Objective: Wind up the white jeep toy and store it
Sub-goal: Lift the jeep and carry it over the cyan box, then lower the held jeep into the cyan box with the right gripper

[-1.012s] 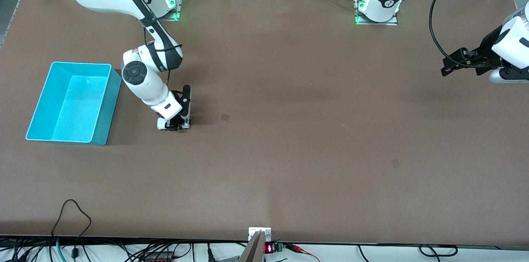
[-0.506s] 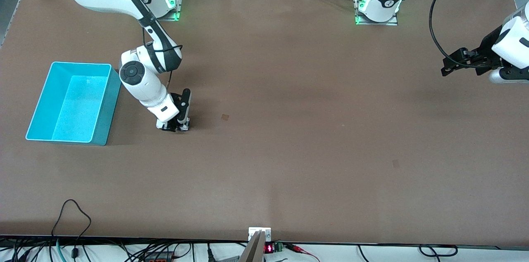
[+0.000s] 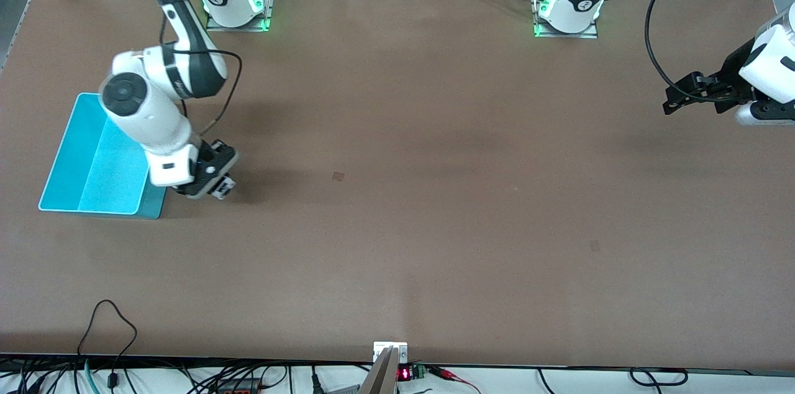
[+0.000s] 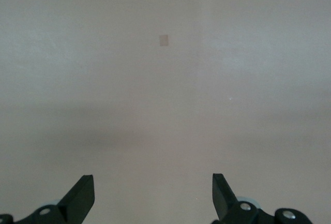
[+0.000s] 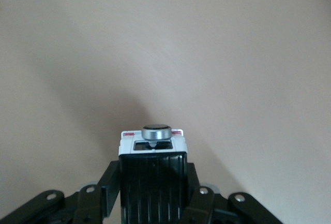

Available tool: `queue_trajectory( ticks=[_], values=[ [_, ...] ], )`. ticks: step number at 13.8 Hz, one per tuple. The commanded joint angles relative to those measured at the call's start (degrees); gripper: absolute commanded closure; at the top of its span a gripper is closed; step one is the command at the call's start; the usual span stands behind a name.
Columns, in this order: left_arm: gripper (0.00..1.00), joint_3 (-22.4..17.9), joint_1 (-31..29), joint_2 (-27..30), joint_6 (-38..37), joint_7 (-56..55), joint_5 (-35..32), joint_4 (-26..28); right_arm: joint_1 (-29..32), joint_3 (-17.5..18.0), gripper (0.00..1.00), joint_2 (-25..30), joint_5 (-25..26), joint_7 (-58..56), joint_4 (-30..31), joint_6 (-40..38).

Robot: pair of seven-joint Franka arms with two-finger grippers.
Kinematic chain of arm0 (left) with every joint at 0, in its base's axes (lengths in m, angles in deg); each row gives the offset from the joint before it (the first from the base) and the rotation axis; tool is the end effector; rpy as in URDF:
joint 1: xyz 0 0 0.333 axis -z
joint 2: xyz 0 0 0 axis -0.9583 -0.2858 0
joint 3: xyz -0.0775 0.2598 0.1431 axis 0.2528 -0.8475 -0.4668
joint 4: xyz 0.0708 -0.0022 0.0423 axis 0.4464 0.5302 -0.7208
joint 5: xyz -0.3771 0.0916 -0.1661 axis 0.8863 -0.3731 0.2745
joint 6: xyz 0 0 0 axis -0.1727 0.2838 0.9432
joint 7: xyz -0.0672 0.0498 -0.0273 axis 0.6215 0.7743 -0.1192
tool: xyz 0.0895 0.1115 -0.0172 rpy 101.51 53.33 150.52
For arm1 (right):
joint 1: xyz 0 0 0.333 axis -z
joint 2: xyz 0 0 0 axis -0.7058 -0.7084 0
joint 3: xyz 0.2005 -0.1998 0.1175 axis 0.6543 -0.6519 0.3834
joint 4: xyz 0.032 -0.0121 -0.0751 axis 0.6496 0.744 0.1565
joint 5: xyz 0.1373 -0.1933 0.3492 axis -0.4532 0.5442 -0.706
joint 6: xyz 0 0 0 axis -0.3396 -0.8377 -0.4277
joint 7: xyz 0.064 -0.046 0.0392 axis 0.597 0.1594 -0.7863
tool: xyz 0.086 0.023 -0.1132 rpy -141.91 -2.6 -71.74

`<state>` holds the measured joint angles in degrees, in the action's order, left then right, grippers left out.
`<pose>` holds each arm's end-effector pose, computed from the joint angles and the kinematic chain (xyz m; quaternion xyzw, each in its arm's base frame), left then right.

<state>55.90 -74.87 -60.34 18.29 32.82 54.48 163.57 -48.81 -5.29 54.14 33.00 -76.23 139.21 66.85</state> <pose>0.5785 -0.0028 0.5347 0.9994 0.0281 -0.0094 0.0151 0.6174 0.0847 0.2764 0.9106 0.4080 0.0354 0.0559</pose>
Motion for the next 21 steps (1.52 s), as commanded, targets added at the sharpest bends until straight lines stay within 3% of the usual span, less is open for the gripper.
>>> queue_trajectory(
  ticks=[1, 7, 9, 12, 16, 21],
  values=[
    [0.0, 0.54, -0.28, 1.24, -0.82, 0.68, 0.12, 0.62, -0.04, -4.97, 1.0, 4.78, -0.35, 6.19, 1.17, -4.27],
    [0.0, 1.07, -0.19, 1.24, -1.26, 0.59, 0.12, 0.62, -2.4, -20.35, 1.0, 6.55, -0.96, 10.32, 1.52, -12.79],
    [0.0, 1.25, -0.28, 1.42, -1.44, 0.59, 0.21, 0.54, -4.25, -23.53, 1.0, 6.46, -0.96, 13.49, 1.87, -13.59],
    [0.0, 1.16, -0.28, 1.33, -0.74, 0.5, 1.0, 0.27, -4.17, -25.29, 1.0, 4.18, -0.88, 18.76, 3.8, -10.8],
    [0.0, 1.16, -0.37, 1.33, -0.74, 0.5, 0.91, 0.27, -3.47, -26.88, 1.0, 0.23, -0.79, 18.95, 8.28, 1.49],
    [0.0, 0.98, -0.37, 1.24, -0.56, 0.59, 0.56, 0.27, -0.49, -26.88, 1.0, -3.99, -0.7, 18.51, 8.38, 4.51]
  ],
)
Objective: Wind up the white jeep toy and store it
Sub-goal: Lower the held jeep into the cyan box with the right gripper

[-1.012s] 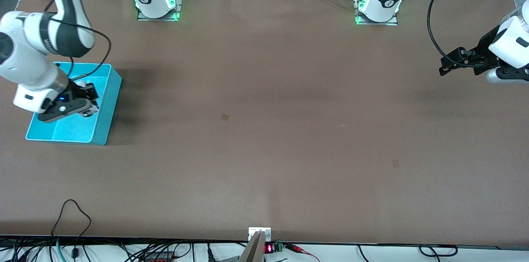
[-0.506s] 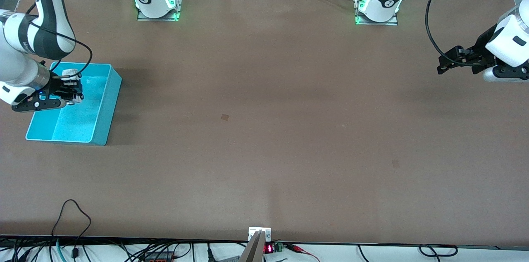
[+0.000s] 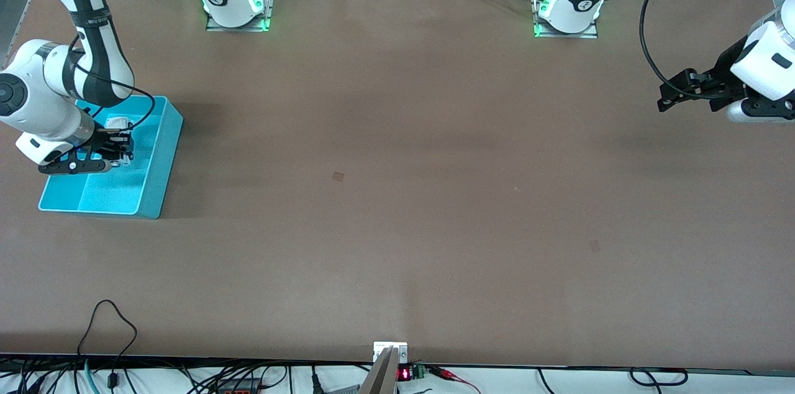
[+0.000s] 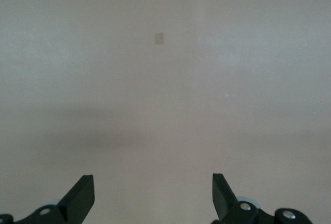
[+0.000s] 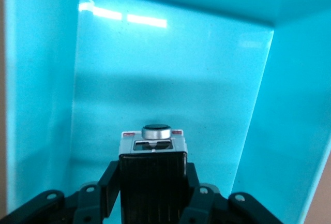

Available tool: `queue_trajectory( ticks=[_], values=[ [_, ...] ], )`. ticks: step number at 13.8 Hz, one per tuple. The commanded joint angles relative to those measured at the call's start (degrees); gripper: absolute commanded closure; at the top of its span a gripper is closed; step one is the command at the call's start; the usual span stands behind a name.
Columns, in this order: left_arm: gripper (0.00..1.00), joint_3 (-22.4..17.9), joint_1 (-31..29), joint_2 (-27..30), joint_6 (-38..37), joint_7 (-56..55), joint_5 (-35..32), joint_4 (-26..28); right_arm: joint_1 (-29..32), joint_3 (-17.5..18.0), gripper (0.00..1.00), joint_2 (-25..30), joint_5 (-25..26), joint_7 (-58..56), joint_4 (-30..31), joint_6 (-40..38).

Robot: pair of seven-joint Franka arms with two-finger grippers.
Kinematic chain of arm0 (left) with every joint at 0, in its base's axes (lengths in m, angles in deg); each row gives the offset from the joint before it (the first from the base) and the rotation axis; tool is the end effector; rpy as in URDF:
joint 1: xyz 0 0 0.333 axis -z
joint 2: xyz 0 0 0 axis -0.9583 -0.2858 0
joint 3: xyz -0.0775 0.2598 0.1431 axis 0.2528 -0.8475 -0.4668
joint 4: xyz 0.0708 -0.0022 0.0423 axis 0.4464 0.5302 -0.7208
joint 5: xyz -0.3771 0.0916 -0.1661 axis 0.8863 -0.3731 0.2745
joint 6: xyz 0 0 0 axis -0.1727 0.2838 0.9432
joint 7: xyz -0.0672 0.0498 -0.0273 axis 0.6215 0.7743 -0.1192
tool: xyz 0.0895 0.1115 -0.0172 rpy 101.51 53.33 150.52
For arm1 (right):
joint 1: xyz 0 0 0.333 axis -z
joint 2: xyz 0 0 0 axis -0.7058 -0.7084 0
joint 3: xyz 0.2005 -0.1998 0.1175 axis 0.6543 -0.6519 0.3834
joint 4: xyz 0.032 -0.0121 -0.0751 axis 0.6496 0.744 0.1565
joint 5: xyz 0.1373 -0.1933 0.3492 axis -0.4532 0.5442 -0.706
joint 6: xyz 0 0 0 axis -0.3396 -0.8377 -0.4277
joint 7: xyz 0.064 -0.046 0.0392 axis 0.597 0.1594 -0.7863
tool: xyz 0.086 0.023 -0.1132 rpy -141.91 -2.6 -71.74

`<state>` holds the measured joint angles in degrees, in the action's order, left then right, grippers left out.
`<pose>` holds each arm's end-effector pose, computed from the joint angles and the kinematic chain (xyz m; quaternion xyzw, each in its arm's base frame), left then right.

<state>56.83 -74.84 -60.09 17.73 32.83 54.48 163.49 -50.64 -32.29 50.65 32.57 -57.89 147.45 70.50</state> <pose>0.5762 -0.0126 0.5371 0.9996 0.0195 -0.0115 0.0147 0.5469 -0.1762 0.1956 0.9933 0.0533 -0.0437 0.0932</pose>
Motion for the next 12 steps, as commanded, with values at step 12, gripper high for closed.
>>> queue_trajectory(
  ticks=[12],
  values=[
    [0.0, 0.05, -0.4, 1.08, -0.52, 0.67, 0.3, 0.17, 3.82, 0.3, 0.76, -5.34, -3.43, 0.44, 0.14, 2.01]
  ],
)
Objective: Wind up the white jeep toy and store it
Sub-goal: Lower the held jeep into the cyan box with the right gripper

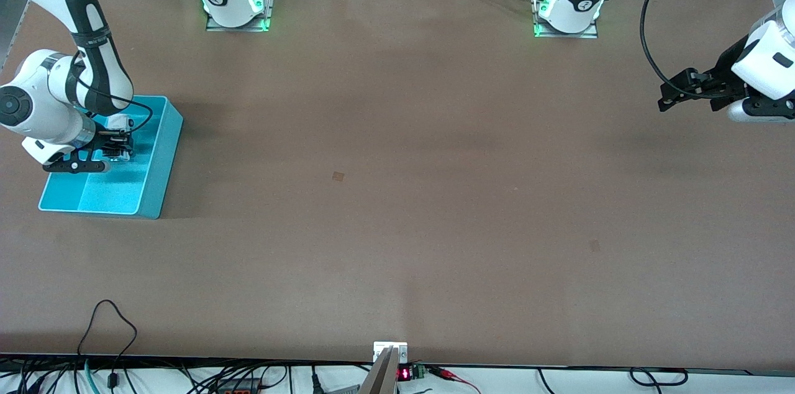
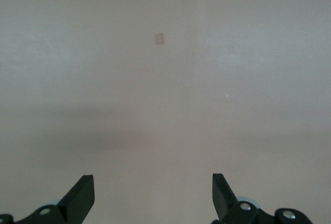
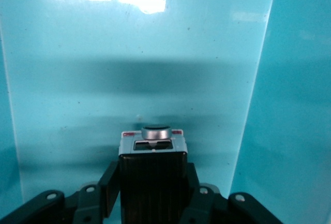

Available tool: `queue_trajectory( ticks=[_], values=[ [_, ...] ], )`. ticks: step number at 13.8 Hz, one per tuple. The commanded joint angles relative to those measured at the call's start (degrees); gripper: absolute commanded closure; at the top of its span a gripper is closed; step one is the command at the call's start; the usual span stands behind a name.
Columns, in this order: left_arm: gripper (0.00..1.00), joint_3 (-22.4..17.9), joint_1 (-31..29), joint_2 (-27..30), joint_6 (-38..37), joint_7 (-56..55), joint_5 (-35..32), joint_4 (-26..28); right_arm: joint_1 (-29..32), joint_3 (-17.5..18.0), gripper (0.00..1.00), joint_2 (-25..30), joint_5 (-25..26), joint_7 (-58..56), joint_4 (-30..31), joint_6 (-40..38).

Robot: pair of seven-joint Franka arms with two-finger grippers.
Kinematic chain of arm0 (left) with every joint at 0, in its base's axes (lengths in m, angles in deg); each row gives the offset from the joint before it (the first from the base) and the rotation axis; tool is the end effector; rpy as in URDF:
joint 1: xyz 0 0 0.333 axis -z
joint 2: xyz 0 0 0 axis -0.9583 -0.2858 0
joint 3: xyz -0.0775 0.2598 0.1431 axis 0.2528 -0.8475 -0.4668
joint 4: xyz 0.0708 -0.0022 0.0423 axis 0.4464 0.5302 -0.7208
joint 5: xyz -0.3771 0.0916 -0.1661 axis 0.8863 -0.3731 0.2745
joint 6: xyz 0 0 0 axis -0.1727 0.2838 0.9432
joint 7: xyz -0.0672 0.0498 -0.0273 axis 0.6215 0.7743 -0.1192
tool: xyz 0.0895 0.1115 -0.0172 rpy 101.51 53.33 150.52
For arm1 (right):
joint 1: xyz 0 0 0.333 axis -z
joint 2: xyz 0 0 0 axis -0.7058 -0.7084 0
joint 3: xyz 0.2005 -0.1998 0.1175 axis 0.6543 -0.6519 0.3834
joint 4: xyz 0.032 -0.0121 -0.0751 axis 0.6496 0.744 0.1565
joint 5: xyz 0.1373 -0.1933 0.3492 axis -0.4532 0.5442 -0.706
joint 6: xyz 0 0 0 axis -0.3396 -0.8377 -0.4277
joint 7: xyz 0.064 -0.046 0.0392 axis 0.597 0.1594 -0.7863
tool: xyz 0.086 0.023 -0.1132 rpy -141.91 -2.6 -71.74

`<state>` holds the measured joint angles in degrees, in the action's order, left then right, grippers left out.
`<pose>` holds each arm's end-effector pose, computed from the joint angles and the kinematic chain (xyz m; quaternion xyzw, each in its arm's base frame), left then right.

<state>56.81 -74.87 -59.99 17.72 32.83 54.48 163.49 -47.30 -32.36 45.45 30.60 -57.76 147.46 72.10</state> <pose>0.5758 -0.0121 0.5381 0.9996 0.0199 -0.0107 0.0147 0.5252 -0.2087 0.1502 0.9934 0.0146 -0.0741 0.0867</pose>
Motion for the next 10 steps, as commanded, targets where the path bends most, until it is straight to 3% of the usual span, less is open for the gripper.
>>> queue_trajectory(
  ticks=[1, 6, 9, 10],
  values=[
    [0.0, 0.07, -0.37, 0.98, -0.52, 0.66, 0.29, 0.18, 0.47, 0.45, 0.73, -0.23, -1.47, 0.04, 0.13, 0.31],
    [0.0, -0.37, -0.37, 0.89, -0.43, 0.66, 0.38, 0.18, 0.39, 0.72, 0.32, -0.32, -1.47, -0.14, 0.04, -0.04],
    [0.0, -0.46, -0.46, 0.89, -0.43, 0.66, 0.38, 0.26, 0.3, 0.81, 0.16, -0.32, -1.47, -0.31, -0.13, -0.3],
    [0.0, -0.46, -0.46, 0.89, -0.43, 0.66, 0.38, 0.26, 0.12, 0.81, 0.05, -0.23, -1.47, -0.31, -0.31, -0.3]
  ],
)
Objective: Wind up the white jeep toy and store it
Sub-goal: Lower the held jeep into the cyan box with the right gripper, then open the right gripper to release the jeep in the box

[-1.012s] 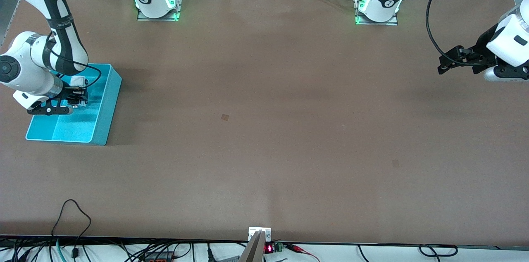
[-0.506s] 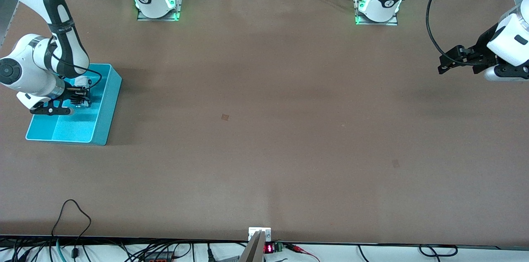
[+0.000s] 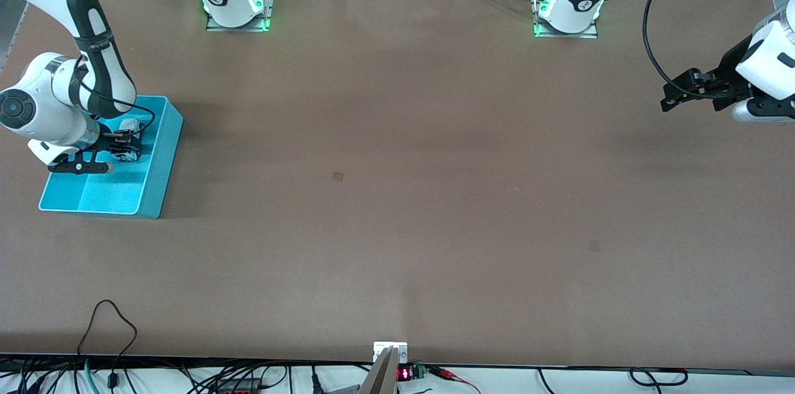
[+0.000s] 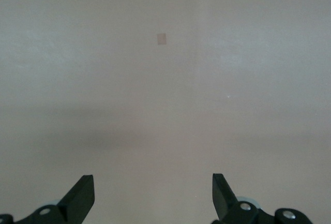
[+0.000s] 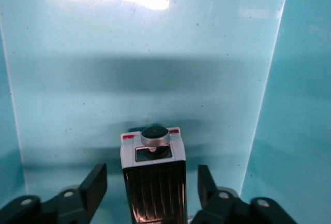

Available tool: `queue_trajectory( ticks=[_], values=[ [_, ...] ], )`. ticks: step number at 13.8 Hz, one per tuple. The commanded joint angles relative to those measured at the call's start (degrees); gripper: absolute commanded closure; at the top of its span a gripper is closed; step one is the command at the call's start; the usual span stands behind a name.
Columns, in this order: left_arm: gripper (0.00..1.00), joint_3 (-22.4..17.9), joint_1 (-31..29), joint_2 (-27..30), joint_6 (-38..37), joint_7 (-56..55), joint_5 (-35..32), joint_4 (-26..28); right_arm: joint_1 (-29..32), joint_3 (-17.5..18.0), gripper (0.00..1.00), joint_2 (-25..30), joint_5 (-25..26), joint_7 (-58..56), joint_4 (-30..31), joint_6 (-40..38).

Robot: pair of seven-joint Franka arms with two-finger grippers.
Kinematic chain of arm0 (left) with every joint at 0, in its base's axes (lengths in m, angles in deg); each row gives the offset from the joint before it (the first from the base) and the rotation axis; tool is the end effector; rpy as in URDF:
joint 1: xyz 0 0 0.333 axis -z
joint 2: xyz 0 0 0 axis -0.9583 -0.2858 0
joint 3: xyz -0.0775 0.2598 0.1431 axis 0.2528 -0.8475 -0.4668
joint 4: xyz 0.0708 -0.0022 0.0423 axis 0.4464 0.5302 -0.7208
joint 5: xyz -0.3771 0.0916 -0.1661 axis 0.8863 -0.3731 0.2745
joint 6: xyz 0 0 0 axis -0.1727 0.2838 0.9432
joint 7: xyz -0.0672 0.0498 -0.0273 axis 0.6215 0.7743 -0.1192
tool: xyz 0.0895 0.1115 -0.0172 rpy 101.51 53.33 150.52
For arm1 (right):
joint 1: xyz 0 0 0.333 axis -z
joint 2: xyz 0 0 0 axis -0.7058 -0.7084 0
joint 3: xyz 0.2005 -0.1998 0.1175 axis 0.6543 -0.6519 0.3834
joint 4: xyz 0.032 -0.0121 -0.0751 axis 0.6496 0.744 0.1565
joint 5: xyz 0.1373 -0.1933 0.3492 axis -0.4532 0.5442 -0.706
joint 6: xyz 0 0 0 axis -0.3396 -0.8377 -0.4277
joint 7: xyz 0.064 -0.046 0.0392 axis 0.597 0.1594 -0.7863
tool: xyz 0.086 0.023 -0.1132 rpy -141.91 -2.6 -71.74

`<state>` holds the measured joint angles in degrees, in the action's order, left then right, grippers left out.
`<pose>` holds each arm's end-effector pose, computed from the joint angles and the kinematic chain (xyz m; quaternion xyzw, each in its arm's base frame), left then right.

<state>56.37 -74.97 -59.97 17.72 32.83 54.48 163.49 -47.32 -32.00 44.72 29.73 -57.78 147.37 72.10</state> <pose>0.5758 -0.0066 0.5383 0.9995 0.0246 -0.0105 0.0149 0.5249 -0.2049 0.1436 0.9935 0.0124 -0.0777 0.0820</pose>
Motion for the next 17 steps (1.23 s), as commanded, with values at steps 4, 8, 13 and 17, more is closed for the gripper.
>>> queue_trajectory(
  ticks=[4, 8, 13, 17],
  values=[
    [0.0, -0.11, -0.36, 0.88, -0.43, 0.67, 0.47, 0.35, -0.12, 0.97, 0.0, 2.77, -0.6, -0.64, -3.28, -6.16],
    [0.0, -0.11, -0.36, 0.88, -0.43, 0.67, 0.47, 0.26, -0.56, 1.76, 0.0, 6.2, -0.77, -0.65, -8.38, -13.47],
    [0.0, -0.11, -0.36, 0.88, -0.43, 0.67, 0.56, 0.26, -0.57, 8.42, 0.0, 7.0, -0.69, -0.82, -27.25, -35.57],
    [0.0, -0.02, -0.36, 0.88, -0.34, 0.67, 0.56, 0.26, -0.74, 12.74, 0.0, 8.84, -1.48, -0.91, -37.65, -46.87]
  ],
)
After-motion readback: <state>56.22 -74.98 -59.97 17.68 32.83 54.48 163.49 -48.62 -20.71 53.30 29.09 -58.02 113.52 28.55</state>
